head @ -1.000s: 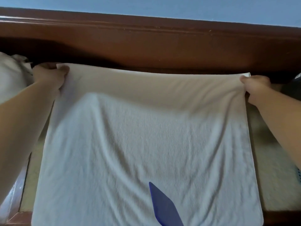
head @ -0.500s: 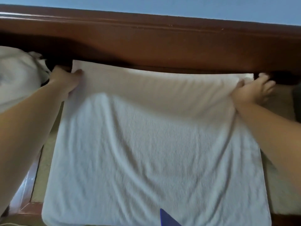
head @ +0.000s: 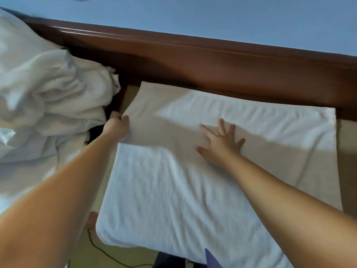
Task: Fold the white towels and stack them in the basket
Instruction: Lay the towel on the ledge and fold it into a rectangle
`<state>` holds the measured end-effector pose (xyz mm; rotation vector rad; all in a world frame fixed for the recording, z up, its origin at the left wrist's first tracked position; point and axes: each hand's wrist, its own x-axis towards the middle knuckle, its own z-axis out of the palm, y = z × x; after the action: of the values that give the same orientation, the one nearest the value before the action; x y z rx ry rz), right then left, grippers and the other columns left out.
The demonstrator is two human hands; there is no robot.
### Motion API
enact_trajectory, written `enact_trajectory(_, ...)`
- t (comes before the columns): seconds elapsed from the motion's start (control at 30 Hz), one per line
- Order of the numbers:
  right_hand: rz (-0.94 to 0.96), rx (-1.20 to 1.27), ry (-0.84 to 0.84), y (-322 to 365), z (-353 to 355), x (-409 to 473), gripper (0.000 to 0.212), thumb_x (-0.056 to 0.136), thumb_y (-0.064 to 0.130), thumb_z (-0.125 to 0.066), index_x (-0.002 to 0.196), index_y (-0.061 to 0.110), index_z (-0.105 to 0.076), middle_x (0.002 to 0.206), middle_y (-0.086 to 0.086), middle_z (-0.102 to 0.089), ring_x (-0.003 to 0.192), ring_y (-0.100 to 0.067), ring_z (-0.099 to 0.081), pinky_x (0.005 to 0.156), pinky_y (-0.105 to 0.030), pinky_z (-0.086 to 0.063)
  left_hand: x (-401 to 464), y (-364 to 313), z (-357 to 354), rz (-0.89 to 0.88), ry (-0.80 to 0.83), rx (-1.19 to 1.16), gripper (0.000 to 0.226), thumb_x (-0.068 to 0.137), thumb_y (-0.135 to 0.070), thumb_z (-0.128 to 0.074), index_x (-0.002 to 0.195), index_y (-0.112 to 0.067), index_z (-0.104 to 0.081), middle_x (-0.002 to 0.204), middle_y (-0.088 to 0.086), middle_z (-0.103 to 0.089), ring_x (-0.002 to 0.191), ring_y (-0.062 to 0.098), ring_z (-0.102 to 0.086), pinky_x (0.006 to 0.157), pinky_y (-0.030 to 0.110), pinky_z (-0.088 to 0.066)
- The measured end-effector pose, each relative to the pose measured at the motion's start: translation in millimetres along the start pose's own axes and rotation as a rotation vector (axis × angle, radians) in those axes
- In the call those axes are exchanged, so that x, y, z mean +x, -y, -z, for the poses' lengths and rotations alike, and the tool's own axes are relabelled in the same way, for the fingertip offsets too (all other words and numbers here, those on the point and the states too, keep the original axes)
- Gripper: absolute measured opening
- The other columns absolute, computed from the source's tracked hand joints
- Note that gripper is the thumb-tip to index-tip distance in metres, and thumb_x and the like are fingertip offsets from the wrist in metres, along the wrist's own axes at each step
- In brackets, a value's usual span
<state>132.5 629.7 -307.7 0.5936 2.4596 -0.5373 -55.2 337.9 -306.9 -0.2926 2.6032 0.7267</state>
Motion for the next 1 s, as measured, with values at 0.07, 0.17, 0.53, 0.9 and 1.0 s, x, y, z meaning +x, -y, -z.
enact_trajectory(0.07,-0.025,-0.021,0.038,3,7,2,0.082,0.091,0.072,-0.058,0.152,0.067,-0.004,0.170,0.004,0.026,0.156,-0.043,0.020,0.114,-0.079,-0.007,-10,11,4,-0.005,0.026,0.052,0.045,0.105,-0.048,-0.051,0.120,-0.006,-0.054,0.098,0.012,-0.058,0.098,0.037,-0.061,0.077,0.036,-0.039)
enact_trajectory(0.17,-0.063,-0.028,0.064,11,12,3,0.082,0.090,0.068,-0.063,0.150,0.067,-0.008,0.171,0.006,0.023,0.156,-0.043,0.018,0.114,-0.078,-0.013,-23,30,16,0.013,0.199,0.114,0.060,0.093,-0.067,-0.061,0.105,-0.009,-0.065,0.100,0.007,-0.064,0.092,0.029,-0.064,0.078,0.038,-0.050)
enact_trajectory(0.53,-0.097,-0.035,0.086,20,12,-6,0.078,0.092,0.071,-0.059,0.150,0.068,-0.007,0.171,0.007,0.024,0.157,-0.040,0.016,0.116,-0.077,-0.012,-91,126,40,-0.027,0.474,0.081,0.049,0.091,-0.065,-0.063,0.116,-0.023,-0.065,0.115,-0.003,-0.069,0.104,0.021,-0.067,0.097,0.045,-0.054)
enact_trajectory(0.9,-0.121,-0.008,-0.090,25,-36,-83,0.068,0.107,0.055,-0.037,0.164,0.042,-0.002,0.174,0.003,0.014,0.160,-0.032,0.006,0.124,-0.065,-0.007,-182,132,6,0.002,-0.170,0.219,0.036,0.103,-0.040,-0.049,0.133,-0.020,-0.048,0.136,0.018,-0.047,0.124,0.040,-0.040,0.098,0.055,-0.041)
enact_trajectory(1.0,-0.179,0.029,-0.188,-10,-31,-96,0.064,0.107,0.053,-0.037,0.164,0.037,-0.013,0.174,-0.001,-0.002,0.159,-0.033,-0.007,0.123,-0.063,-0.016,-210,92,-27,-0.198,-0.166,0.233,0.052,0.099,-0.049,-0.058,0.142,-0.022,-0.047,0.143,0.014,-0.047,0.129,0.038,-0.041,0.102,0.054,-0.041)
